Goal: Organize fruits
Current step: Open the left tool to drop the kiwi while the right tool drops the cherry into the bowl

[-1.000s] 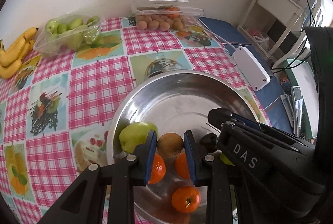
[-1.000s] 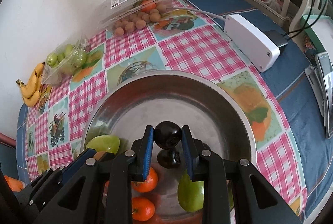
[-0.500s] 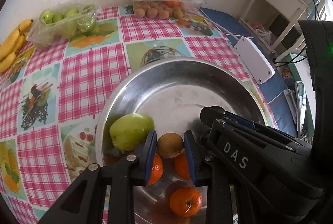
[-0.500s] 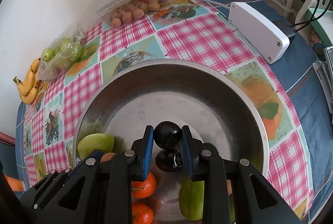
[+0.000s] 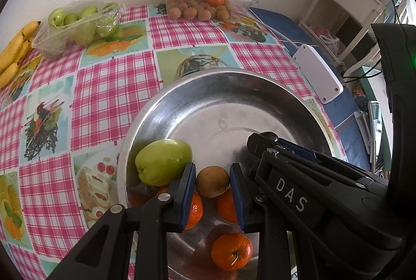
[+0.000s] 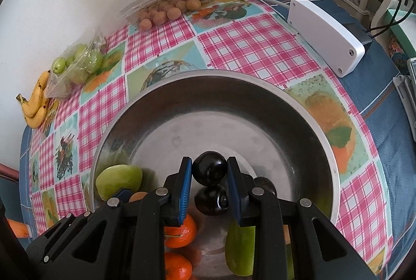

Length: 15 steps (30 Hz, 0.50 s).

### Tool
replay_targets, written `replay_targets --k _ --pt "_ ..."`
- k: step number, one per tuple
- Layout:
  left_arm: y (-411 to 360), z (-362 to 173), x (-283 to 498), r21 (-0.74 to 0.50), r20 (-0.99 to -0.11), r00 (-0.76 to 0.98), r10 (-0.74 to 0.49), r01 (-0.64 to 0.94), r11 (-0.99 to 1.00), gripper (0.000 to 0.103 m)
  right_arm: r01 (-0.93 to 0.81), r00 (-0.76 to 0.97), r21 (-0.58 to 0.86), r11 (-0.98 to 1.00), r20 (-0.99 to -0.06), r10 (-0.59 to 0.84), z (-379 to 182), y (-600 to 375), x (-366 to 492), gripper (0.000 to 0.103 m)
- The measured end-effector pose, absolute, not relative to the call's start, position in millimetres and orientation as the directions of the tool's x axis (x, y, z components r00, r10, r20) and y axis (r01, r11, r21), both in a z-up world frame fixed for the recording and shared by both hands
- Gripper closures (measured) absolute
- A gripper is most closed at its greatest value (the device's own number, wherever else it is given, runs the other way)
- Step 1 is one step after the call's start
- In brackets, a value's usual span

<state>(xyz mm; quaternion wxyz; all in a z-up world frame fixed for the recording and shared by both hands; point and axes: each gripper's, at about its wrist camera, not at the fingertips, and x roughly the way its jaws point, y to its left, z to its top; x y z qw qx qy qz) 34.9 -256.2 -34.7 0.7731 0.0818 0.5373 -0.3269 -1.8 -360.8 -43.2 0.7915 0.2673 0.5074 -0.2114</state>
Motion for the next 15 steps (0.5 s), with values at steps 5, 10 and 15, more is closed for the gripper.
replay_targets --k 5,10,15 --pt "-255.9 -34.5 35.3 -0.23 -0.885 0.205 -0.418 0.588 0.775 0.073 0.601 0.39 0.208 0.772 -0.919 -0.056 -44.2 -361.3 -1.0 0.074" --pt "-255.9 -34.2 35.8 -0.233 -0.889 0.196 -0.415 0.585 0.776 0.072 0.596 0.389 0.199 0.778 -0.919 -0.062 -41.0 -359.8 -0.7 0.067" --pt "-254.5 -29.0 36.2 -0.239 -0.886 0.196 -0.421 0.584 0.776 0.066 0.586 0.403 0.191 0.788 -0.912 -0.079 -29.8 -358.8 -1.4 0.067"
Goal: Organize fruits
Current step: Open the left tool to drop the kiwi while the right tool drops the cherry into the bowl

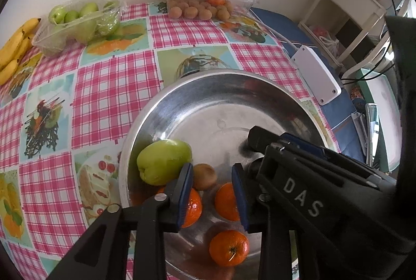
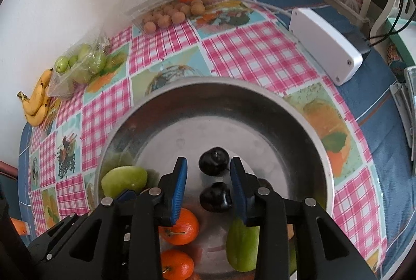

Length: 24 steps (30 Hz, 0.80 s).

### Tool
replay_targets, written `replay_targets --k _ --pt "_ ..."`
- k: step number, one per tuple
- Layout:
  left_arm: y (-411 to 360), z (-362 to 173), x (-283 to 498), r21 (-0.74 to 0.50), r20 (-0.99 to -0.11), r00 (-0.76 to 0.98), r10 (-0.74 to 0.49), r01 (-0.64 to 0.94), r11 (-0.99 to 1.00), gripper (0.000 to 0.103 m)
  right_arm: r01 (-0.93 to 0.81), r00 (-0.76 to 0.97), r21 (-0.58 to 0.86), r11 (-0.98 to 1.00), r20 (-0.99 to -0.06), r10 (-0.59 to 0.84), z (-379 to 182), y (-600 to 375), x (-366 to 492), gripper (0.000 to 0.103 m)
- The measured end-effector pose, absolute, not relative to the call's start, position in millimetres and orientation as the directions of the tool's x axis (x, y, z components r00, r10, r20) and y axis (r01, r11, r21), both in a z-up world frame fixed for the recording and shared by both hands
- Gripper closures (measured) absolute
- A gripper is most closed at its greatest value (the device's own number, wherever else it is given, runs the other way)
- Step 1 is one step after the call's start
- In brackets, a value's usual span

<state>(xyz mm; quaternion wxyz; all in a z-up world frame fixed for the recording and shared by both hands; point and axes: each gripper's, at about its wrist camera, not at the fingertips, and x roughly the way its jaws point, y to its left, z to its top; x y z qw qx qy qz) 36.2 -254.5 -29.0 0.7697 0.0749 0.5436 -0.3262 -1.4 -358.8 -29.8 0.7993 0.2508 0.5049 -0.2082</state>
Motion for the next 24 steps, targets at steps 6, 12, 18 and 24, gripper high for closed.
replay_targets --k 6,12,18,24 --pt "-250.3 -16.2 38.4 -0.244 -0.875 0.215 -0.434 0.577 0.779 0.065 0.579 0.431 0.185 0.794 -0.896 -0.106 -11.7 -356.4 -4.6 0.067" --pt "-239.7 -10.2 47.1 -0.232 -0.883 0.232 -0.408 0.54 0.809 0.065 0.582 0.446 0.186 0.792 -0.887 -0.12 -2.7 -358.2 -7.1 0.067" --pt "-221.0 -11.1 61.4 -0.24 -0.892 0.237 -0.385 0.474 0.847 0.065 0.587 0.438 0.189 0.787 -0.892 -0.112 -5.8 -359.8 -7.5 0.068" --pt "-194.7 -16.4 78.9 -0.225 -0.906 0.261 -0.333 0.368 0.902 0.065 0.585 0.431 0.189 0.789 -0.896 -0.105 -8.9 -357.0 -6.0 0.068"
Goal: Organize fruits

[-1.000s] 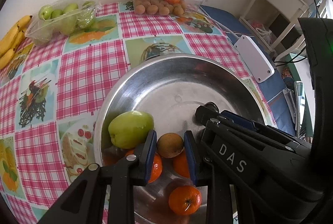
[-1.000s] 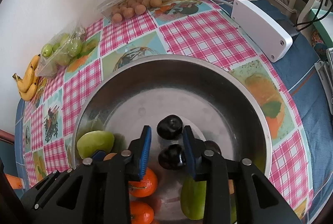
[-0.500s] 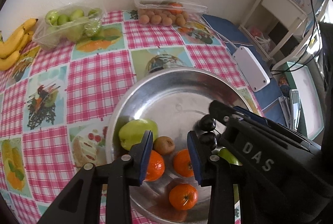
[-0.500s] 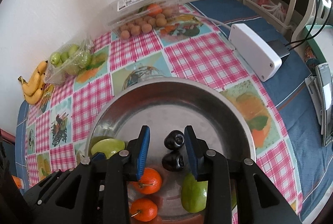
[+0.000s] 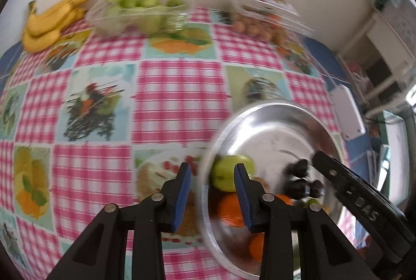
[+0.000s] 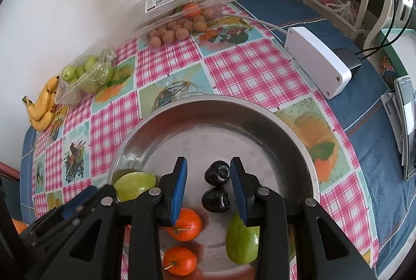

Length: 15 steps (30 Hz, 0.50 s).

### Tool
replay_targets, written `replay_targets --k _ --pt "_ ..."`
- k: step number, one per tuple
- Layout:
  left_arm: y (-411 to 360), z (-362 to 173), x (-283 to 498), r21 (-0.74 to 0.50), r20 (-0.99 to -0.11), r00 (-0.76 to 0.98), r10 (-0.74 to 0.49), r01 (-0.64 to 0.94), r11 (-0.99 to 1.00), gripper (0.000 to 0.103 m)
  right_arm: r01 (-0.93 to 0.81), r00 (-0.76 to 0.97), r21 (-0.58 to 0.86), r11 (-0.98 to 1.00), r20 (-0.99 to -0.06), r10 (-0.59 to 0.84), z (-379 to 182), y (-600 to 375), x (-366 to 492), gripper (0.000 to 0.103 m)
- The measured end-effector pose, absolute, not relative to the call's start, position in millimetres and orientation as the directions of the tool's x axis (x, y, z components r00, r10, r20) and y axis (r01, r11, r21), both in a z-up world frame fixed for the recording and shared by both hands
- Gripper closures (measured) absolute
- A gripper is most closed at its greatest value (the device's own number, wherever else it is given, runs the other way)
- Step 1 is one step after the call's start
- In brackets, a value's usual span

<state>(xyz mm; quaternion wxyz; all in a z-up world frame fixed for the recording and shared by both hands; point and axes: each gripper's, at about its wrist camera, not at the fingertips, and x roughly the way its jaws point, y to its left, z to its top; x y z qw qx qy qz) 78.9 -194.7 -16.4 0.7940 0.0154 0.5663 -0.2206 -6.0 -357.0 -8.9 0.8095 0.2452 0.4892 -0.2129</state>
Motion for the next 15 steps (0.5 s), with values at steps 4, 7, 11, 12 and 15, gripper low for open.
replay_targets --k 4,7,11,12,15 --pt "-179.4 -20.2 85.6 -0.186 -0.921 0.278 -0.274 0.304 0.934 0.065 0.576 0.427 0.183 0.797 -0.898 -0.103 -9.2 -353.8 -4.1 0.068" --pt "-170.8 -23.8 90.9 -0.184 -0.926 0.276 -0.257 0.265 0.947 0.065 0.566 0.423 0.176 0.806 -0.901 -0.1 -9.9 -351.3 -1.6 0.068" --pt "-165.1 -26.1 95.5 -0.173 -0.93 0.282 -0.237 0.233 0.957 0.054 0.556 0.415 0.168 0.814 -0.905 -0.097 -12.0 -348.9 1.1 0.068" --pt "-163.8 -26.2 95.9 -0.171 -0.93 0.283 -0.233 0.228 0.958 0.049 0.555 0.412 0.166 0.815 -0.906 -0.097 -12.6 -348.5 1.6 0.068" --pt "-161.0 -27.3 97.0 -0.158 -0.934 0.285 -0.217 0.215 0.964 0.031 0.554 0.4 0.156 0.818 -0.911 -0.098 -15.1 -347.4 3.5 0.052"
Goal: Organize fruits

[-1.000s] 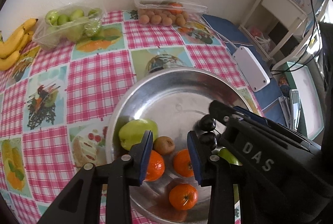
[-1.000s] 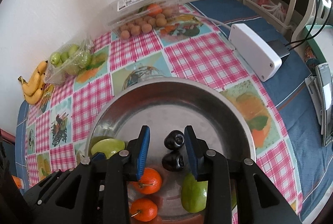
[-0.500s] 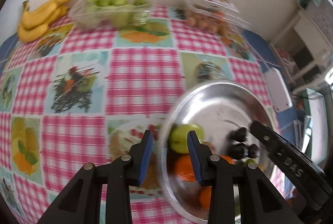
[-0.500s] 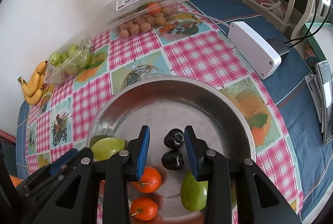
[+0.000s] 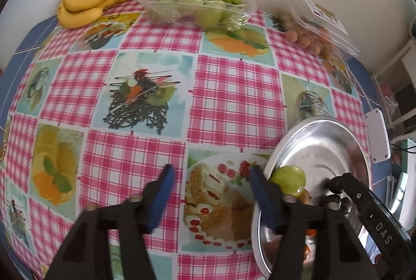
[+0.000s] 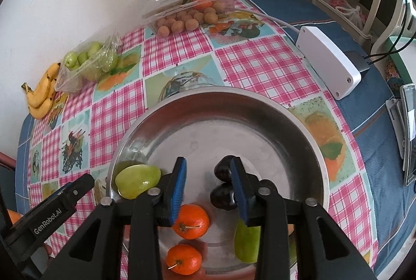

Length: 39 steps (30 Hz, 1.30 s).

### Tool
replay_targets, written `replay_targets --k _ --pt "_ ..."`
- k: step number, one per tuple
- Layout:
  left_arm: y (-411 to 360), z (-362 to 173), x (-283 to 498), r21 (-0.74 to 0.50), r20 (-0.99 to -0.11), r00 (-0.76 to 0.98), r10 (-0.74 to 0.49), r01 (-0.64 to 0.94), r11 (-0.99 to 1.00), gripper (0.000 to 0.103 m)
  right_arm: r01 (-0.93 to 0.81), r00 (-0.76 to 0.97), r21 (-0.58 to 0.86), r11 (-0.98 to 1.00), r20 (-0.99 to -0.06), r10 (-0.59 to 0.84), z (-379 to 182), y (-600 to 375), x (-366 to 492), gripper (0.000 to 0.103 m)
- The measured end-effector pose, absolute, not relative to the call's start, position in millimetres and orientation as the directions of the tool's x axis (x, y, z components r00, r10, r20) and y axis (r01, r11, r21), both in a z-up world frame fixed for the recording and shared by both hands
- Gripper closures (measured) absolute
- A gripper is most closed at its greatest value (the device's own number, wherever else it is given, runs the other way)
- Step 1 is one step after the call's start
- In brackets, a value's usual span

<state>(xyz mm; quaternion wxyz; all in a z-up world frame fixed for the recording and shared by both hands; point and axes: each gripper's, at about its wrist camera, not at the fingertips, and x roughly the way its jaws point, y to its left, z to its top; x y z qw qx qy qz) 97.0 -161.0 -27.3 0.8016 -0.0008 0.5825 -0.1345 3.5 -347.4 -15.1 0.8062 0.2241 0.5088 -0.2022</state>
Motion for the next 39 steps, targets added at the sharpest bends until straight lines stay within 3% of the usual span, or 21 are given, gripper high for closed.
replay_targets --k 2,11,18,21,39 --pt "-160.3 -27.8 97.6 -0.146 -0.936 0.286 -0.205 0.213 0.966 0.027 0.558 0.392 0.148 0.817 -0.914 -0.102 -16.8 -347.4 4.1 0.039" --pt "-154.0 -35.3 101.3 -0.078 -0.945 0.299 -0.132 0.186 0.98 0.008 0.557 0.351 0.11 0.823 -0.93 -0.113 -25.5 -346.5 7.3 0.024" --pt "-149.8 -35.5 103.5 -0.05 -0.94 0.325 -0.106 0.176 0.983 0.0 0.555 0.346 0.101 0.826 -0.931 -0.118 -27.0 -347.4 8.4 0.021" --pt "-149.4 -34.2 103.1 -0.03 -0.936 0.34 -0.09 0.18 0.983 0.0 0.543 0.356 0.097 0.834 -0.926 -0.124 -25.8 -344.9 9.6 0.002" --pt "-140.4 -19.9 90.8 -0.001 -0.909 0.406 -0.091 0.217 0.976 0.0 0.503 0.362 0.059 0.862 -0.92 -0.148 -15.8 -323.8 6.9 0.001"
